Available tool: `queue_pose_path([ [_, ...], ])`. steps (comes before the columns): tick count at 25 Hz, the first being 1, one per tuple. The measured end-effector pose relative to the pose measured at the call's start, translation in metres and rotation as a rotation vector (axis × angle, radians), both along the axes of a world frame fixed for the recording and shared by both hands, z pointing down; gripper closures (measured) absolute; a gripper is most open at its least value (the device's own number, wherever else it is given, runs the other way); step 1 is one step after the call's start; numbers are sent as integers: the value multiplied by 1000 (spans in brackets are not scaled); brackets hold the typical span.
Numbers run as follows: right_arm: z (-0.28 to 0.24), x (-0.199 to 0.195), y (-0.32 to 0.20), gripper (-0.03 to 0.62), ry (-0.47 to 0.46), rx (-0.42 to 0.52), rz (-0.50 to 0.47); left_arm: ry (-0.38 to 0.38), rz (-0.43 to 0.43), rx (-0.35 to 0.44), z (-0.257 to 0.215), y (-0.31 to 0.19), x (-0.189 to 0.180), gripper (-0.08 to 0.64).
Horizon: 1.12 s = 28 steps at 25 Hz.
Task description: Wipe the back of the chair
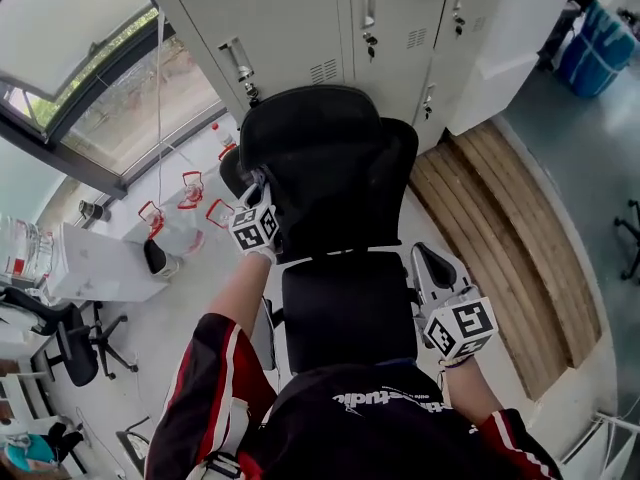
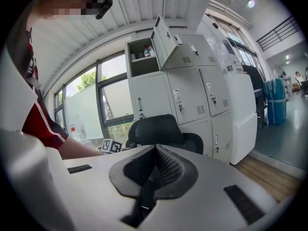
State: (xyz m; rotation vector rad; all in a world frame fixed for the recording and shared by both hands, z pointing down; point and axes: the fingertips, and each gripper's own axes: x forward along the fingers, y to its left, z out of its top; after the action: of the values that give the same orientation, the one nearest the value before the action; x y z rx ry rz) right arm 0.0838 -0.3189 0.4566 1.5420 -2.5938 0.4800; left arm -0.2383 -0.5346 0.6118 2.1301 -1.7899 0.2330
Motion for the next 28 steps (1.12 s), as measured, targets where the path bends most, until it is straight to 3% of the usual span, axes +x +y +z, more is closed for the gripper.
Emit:
queue_pose_path([
  [28, 13, 159, 79, 580, 21, -50, 374, 76, 517, 18, 5, -30, 364, 503],
])
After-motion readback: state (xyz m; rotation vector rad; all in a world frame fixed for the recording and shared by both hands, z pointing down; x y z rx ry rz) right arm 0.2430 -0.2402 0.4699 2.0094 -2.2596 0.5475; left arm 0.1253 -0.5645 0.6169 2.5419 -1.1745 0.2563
